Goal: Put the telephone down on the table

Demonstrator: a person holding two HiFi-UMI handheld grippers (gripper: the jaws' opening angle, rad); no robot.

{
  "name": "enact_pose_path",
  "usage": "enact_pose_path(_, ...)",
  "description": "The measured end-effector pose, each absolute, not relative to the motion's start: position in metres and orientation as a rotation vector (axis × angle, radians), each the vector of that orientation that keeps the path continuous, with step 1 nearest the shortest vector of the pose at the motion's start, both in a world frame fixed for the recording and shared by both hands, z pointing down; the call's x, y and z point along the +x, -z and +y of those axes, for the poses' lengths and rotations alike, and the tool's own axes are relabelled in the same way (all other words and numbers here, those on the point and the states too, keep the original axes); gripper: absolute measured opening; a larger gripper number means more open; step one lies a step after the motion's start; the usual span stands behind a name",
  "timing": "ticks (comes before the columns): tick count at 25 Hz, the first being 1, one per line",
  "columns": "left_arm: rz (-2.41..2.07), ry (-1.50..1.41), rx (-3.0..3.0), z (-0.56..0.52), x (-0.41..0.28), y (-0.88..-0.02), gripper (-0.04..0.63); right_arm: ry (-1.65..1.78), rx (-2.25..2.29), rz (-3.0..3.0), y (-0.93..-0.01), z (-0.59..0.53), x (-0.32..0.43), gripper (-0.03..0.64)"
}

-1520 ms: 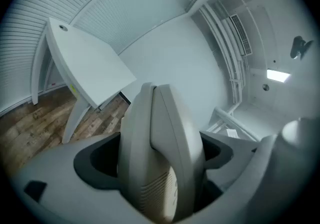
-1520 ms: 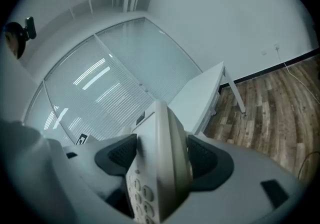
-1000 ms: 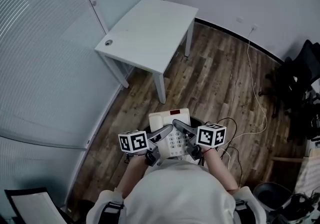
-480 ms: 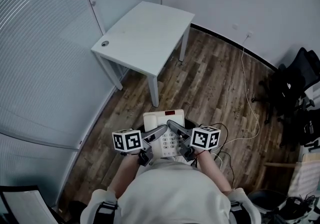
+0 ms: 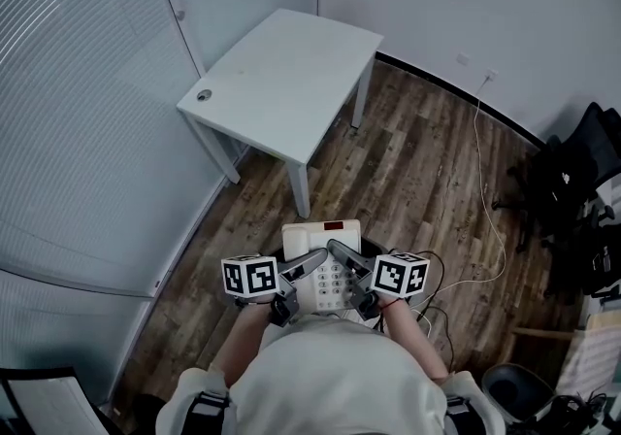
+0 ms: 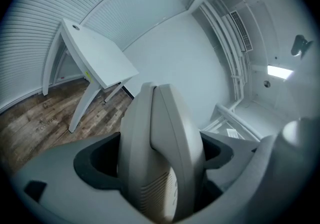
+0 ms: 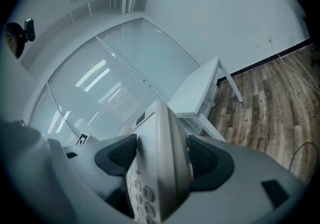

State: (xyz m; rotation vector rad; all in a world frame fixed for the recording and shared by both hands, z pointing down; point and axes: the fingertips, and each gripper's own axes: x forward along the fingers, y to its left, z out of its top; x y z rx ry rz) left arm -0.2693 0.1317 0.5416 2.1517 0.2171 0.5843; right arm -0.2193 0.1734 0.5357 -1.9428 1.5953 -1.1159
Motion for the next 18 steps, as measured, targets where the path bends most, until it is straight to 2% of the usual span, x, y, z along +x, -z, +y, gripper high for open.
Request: enact_pose_path(18,0.216,-0.576,2.144,0.052,-0.162,-0.544,0.433,1.129,-1.944,1.61,-0.537,0.092,-0.112,0.327)
